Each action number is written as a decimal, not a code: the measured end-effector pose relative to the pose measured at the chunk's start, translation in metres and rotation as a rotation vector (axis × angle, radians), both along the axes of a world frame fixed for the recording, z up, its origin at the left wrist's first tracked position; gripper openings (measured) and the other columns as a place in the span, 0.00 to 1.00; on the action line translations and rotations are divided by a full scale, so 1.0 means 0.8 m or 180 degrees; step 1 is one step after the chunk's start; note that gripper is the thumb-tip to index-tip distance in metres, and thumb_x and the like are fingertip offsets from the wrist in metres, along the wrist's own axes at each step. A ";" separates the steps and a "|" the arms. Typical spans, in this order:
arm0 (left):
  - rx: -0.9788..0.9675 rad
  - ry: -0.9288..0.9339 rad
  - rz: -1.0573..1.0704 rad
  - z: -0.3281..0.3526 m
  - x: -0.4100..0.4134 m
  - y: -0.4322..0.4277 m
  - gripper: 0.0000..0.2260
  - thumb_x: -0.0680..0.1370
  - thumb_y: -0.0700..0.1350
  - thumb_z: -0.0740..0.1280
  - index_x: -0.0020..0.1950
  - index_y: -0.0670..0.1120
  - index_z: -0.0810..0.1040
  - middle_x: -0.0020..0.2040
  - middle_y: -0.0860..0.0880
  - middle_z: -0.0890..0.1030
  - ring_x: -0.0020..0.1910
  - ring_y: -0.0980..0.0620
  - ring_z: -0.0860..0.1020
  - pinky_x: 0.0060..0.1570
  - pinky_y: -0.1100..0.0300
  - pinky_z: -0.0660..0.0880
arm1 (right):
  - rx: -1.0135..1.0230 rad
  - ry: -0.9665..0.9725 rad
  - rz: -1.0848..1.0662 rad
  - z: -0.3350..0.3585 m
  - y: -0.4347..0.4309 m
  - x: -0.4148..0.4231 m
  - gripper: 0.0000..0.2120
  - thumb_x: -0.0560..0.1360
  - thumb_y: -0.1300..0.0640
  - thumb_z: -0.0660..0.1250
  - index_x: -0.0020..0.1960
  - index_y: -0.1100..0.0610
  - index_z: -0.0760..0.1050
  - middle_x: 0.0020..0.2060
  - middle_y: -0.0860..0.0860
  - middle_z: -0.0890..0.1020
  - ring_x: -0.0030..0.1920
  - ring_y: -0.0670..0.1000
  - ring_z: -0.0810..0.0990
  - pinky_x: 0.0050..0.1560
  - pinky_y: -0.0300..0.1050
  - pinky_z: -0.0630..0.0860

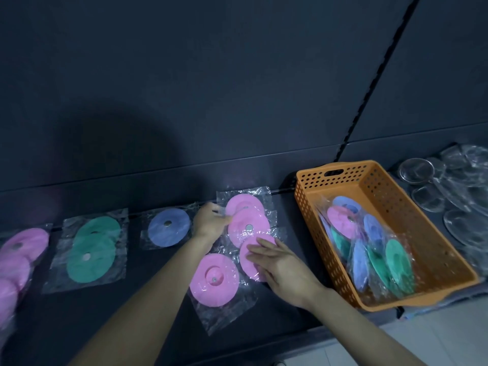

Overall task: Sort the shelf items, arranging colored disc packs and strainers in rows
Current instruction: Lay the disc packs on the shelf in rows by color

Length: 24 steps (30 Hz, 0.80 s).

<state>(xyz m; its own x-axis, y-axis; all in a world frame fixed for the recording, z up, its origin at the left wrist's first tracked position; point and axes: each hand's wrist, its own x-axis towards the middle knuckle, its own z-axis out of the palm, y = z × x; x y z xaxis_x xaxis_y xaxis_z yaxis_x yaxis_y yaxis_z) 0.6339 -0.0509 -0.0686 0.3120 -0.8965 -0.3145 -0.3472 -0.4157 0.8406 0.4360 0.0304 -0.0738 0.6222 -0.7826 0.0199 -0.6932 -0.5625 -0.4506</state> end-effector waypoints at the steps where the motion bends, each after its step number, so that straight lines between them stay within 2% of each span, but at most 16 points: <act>1: 0.0010 0.0050 0.0002 0.001 0.001 0.000 0.12 0.68 0.37 0.75 0.48 0.42 0.76 0.38 0.47 0.78 0.32 0.51 0.76 0.37 0.55 0.75 | -0.0014 0.0016 -0.0008 0.000 -0.001 0.001 0.18 0.80 0.57 0.55 0.69 0.51 0.70 0.72 0.47 0.67 0.76 0.47 0.56 0.75 0.45 0.45; 6: 0.0084 0.0074 -0.0149 0.004 0.006 0.004 0.16 0.70 0.30 0.69 0.56 0.38 0.74 0.43 0.44 0.79 0.40 0.47 0.78 0.42 0.52 0.77 | -0.0139 0.0154 -0.0045 -0.003 0.003 0.007 0.20 0.79 0.57 0.58 0.70 0.52 0.68 0.75 0.50 0.62 0.76 0.51 0.54 0.76 0.47 0.46; 9: -0.0026 -0.0479 -0.0401 0.011 0.011 0.011 0.19 0.70 0.34 0.70 0.60 0.40 0.72 0.45 0.47 0.79 0.45 0.48 0.78 0.47 0.55 0.75 | -0.0182 0.0121 -0.0157 0.000 0.005 0.008 0.20 0.78 0.56 0.61 0.70 0.53 0.69 0.75 0.55 0.61 0.76 0.55 0.56 0.76 0.48 0.51; 12: -0.0305 -0.1067 -0.0694 0.021 0.017 0.026 0.18 0.72 0.38 0.70 0.60 0.39 0.71 0.48 0.45 0.79 0.49 0.46 0.79 0.52 0.51 0.75 | -0.0205 0.0114 -0.0227 0.004 0.010 0.008 0.20 0.78 0.53 0.62 0.69 0.54 0.69 0.74 0.57 0.62 0.75 0.57 0.58 0.75 0.48 0.52; 14: -0.0443 -0.1249 -0.0821 0.028 0.023 0.044 0.18 0.73 0.41 0.70 0.62 0.40 0.72 0.52 0.44 0.79 0.53 0.46 0.78 0.54 0.51 0.75 | -0.0244 0.0129 -0.0251 0.006 0.015 0.008 0.20 0.78 0.51 0.62 0.69 0.54 0.70 0.74 0.57 0.63 0.75 0.57 0.59 0.75 0.48 0.51; 16: -0.0570 -0.1332 -0.1047 0.032 0.031 0.067 0.15 0.74 0.41 0.70 0.60 0.41 0.75 0.52 0.45 0.80 0.51 0.47 0.78 0.53 0.53 0.75 | -0.0307 0.0099 -0.0286 0.007 0.021 0.009 0.21 0.78 0.51 0.62 0.69 0.55 0.71 0.73 0.57 0.65 0.74 0.57 0.60 0.75 0.48 0.52; 19: -0.0627 -0.1509 -0.1544 0.031 0.047 0.104 0.05 0.75 0.39 0.67 0.51 0.43 0.79 0.47 0.49 0.80 0.46 0.51 0.77 0.48 0.59 0.74 | -0.0346 -0.0055 -0.0432 0.010 0.032 0.013 0.19 0.78 0.53 0.64 0.67 0.56 0.73 0.70 0.56 0.69 0.73 0.56 0.64 0.74 0.50 0.59; 22: -0.0688 -0.1495 -0.1825 0.029 0.066 0.130 0.05 0.76 0.38 0.65 0.48 0.44 0.80 0.44 0.53 0.78 0.43 0.56 0.75 0.43 0.69 0.68 | -0.0375 -0.0262 -0.0526 0.013 0.041 0.015 0.17 0.77 0.55 0.65 0.65 0.57 0.75 0.68 0.56 0.72 0.71 0.55 0.67 0.71 0.51 0.65; 24: -0.0688 -0.1422 -0.1878 0.028 0.077 0.141 0.05 0.76 0.40 0.67 0.50 0.45 0.80 0.45 0.54 0.77 0.43 0.59 0.75 0.43 0.70 0.67 | -0.0235 -0.0233 -0.0405 0.014 0.049 0.016 0.20 0.77 0.51 0.64 0.68 0.55 0.72 0.71 0.52 0.69 0.73 0.52 0.63 0.71 0.45 0.62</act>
